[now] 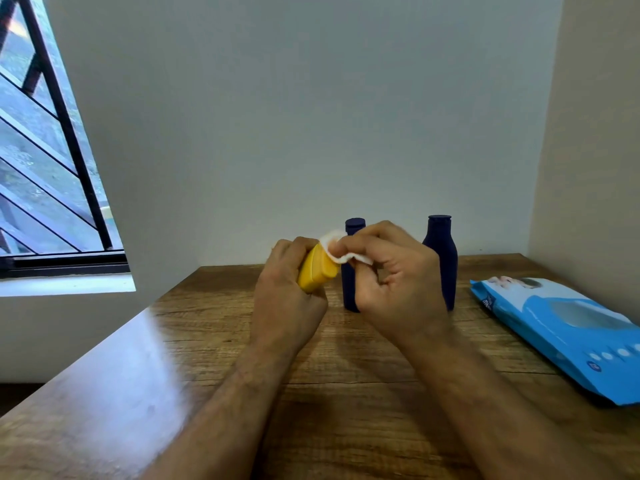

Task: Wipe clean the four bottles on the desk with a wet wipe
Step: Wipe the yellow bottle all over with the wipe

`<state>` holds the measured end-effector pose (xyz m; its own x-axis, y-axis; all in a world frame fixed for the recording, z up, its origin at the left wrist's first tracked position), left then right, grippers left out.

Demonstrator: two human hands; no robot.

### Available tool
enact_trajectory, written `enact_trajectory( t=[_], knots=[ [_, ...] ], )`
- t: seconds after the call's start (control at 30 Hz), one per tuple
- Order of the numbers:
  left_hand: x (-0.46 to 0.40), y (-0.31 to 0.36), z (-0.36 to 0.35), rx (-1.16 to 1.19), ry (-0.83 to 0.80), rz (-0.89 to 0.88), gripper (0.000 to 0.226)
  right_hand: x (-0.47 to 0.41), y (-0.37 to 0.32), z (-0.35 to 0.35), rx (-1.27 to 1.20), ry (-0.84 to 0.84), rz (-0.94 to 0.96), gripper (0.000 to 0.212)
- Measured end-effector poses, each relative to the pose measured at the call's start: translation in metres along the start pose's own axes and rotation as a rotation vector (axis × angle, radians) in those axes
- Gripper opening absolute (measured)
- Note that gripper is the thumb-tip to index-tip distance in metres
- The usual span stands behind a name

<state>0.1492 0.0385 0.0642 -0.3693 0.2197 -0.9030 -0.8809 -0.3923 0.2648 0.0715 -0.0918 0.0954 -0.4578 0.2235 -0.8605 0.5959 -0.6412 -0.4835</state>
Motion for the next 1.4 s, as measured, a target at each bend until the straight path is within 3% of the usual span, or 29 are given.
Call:
enact_trajectory(
  t=[0.1, 0.2, 0.33, 0.53, 0.63, 0.73, 0.83, 0.93, 1.03, 1.2, 1.3, 1.4],
  knots=[
    [0.000, -0.003, 0.000, -0.027, 0.013, 0.020, 0.052, -0.006, 0.017, 0.002, -0.010, 0.021, -0.189, 0.030],
    [0.000, -0.010, 0.003, -0.085, 0.056, 0.063, 0.048, -0.006, 0.011, 0.007, -0.053, 0.044, -0.143, 0.029],
    [0.001, -0.014, 0.004, -0.124, 0.040, 0.056, 0.050, 0.000, -0.004, -0.004, -0.024, -0.046, -0.010, 0.025],
    [0.004, -0.009, -0.006, -0.227, -0.101, -0.022, 0.061, -0.005, 0.023, -0.002, 0.088, 0.001, -0.268, 0.025],
    [0.003, -0.009, -0.006, -0.192, -0.049, 0.006, 0.060, -0.005, 0.014, 0.007, -0.001, 0.075, -0.211, 0.019],
    [0.005, -0.012, -0.005, -0.180, -0.053, -0.009, 0.059, -0.001, 0.001, -0.001, -0.068, -0.042, -0.105, 0.021],
    [0.005, -0.010, -0.004, -0.206, -0.086, -0.052, 0.060, -0.002, 0.012, -0.009, -0.043, -0.079, -0.203, 0.023],
    [0.003, -0.006, -0.004, -0.159, -0.063, -0.055, 0.058, -0.006, 0.023, 0.000, -0.049, 0.017, -0.304, 0.025],
    [0.002, -0.003, -0.006, -0.134, -0.056, -0.061, 0.055, -0.008, 0.020, 0.009, -0.143, 0.079, -0.286, 0.026],
    [0.002, -0.006, -0.002, -0.113, -0.018, -0.034, 0.043, -0.006, 0.009, -0.003, -0.195, -0.093, -0.240, 0.032],
    [0.004, -0.006, 0.006, -0.049, 0.096, 0.017, 0.026, -0.008, 0.019, 0.001, -0.391, -0.078, -0.382, 0.023],
    [0.005, -0.006, 0.001, 0.209, 0.076, 0.108, 0.039, -0.010, 0.030, 0.006, -0.432, -0.017, -0.523, 0.020]
  ],
)
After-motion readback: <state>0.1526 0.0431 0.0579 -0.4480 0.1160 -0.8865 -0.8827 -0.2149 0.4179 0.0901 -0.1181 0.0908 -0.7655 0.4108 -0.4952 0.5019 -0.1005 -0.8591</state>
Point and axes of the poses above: each hand's wrist, its own x-axis away from the middle knuckle, its own z-axis out of the back of the hand, y = z × x, the point moved 7 cm from there along -x, towards the middle knuckle, and after that the axes turned 14 degrees about -z, right-handed, at the moved point
